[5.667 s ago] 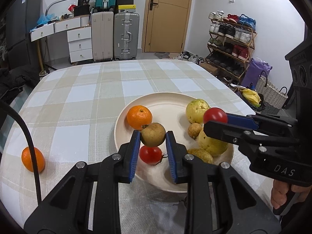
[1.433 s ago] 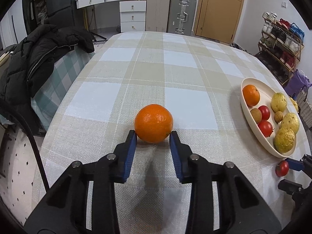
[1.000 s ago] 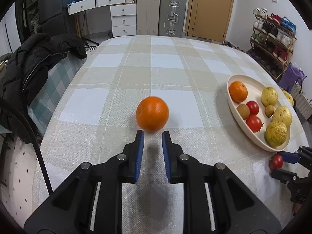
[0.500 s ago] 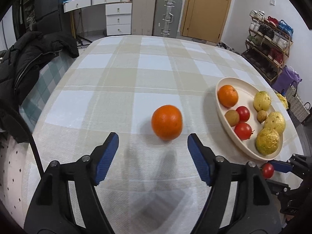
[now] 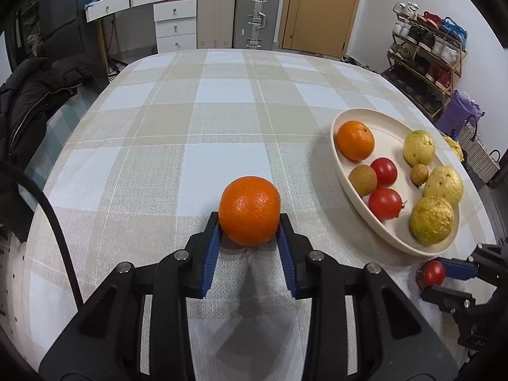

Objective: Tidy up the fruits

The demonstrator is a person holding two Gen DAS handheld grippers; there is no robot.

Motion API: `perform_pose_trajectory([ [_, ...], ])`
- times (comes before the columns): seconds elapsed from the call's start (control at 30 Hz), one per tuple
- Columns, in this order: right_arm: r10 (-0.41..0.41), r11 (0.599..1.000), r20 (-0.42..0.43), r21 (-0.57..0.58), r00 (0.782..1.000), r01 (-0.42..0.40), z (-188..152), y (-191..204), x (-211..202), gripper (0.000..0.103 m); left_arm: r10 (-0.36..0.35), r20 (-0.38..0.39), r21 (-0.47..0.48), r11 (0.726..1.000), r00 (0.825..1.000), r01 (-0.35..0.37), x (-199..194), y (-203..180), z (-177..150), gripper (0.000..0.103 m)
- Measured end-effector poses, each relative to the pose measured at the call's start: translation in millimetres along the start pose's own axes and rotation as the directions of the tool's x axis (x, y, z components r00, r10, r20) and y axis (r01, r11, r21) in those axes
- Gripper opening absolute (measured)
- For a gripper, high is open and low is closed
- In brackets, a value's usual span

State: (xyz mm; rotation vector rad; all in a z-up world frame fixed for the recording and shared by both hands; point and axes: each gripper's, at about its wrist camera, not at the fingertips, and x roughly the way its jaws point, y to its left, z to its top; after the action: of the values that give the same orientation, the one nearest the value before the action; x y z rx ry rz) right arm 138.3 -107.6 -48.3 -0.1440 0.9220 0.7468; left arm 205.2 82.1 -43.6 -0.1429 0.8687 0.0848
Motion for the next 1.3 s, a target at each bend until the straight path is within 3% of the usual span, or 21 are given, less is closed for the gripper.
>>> perform_pose_trajectory([
  [0.63, 0.021, 1.0, 0.045, -0.008, 0.999, -0.021, 1, 0, -14, 0.029, -0.071, 0.074, 0.107, 0.992, 0.995, 0.063, -44, -44, -16, 0.031],
  [1.3, 0.015, 0.999, 0.182, 0.047, 0.983, -0.024, 11, -14, -49, 0.029, -0.13, 0.119, 0.147, 0.983, 0.984, 0.112, -69, -69, -20, 0.031],
])
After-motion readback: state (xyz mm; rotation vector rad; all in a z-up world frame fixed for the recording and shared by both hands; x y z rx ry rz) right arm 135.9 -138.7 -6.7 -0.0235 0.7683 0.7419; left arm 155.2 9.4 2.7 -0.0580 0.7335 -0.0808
